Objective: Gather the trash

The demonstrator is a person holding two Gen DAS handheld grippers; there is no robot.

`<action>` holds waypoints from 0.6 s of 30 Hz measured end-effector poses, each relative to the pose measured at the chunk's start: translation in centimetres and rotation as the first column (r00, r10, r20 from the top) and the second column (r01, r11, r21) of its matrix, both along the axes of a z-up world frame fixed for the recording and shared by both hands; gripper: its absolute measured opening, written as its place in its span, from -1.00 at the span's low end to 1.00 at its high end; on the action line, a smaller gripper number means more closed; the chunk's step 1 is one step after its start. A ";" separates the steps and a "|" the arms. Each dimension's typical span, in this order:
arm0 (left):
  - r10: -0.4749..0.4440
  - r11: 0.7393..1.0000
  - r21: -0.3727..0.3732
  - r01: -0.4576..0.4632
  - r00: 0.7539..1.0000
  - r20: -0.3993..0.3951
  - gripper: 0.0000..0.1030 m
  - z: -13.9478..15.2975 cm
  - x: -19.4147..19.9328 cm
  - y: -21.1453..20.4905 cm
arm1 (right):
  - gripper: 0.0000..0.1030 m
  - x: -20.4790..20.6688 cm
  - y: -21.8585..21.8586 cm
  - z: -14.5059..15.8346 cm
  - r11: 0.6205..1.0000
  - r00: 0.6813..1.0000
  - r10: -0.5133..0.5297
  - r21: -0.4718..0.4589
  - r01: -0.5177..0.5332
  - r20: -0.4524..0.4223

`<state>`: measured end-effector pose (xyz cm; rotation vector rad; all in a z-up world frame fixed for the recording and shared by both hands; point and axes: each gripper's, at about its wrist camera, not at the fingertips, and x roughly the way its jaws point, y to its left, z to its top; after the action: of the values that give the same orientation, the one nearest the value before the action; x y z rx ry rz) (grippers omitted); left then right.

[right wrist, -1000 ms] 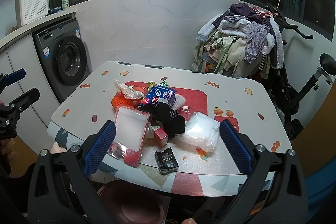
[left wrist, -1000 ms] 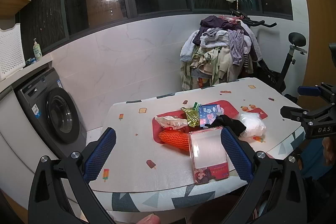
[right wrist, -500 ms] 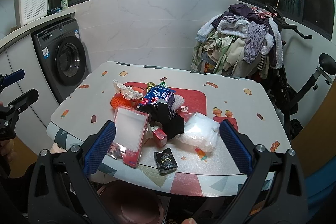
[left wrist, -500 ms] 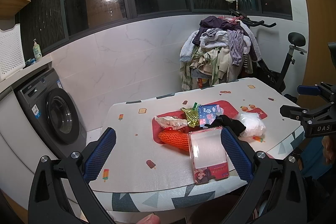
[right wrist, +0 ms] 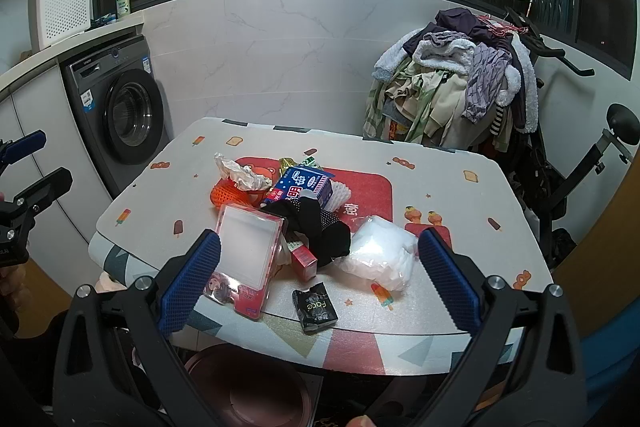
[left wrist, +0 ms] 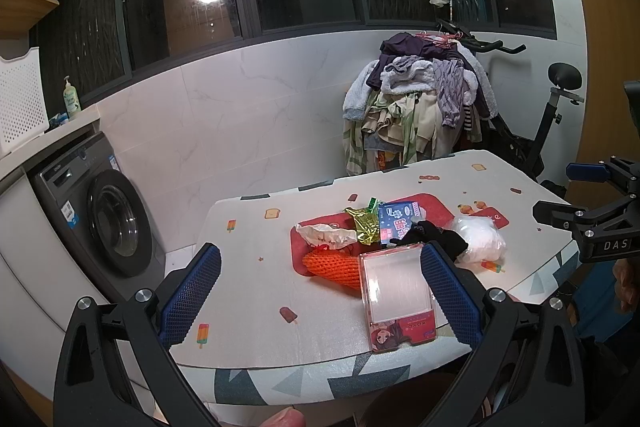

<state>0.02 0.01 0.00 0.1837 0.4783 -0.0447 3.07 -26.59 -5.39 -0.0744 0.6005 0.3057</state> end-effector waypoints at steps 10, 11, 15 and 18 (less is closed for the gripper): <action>0.000 1.000 0.000 0.000 1.000 0.001 0.91 0.0 0.0 0.0 | 0.89 0.0 0.1 0.2 1.000 1.000 0.000 -0.001 0.000 0.001; 0.000 1.000 0.001 0.000 1.000 0.002 0.91 0.0 0.0 0.0 | 0.89 -0.1 0.1 0.2 1.000 1.000 -0.001 -0.002 0.001 0.002; -0.001 1.000 0.000 0.001 1.000 0.003 0.90 0.0 0.0 0.0 | 0.89 -0.1 0.2 0.2 1.000 1.000 -0.001 -0.002 0.001 0.002; -0.001 1.000 0.001 0.001 1.000 0.003 0.90 0.0 0.0 0.0 | 0.89 -0.2 0.4 0.2 1.000 1.000 0.001 -0.003 -0.001 0.002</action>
<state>0.05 -0.02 -0.01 0.1851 0.4755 -0.0456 2.86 -26.19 -5.15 -0.0782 0.5990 0.3051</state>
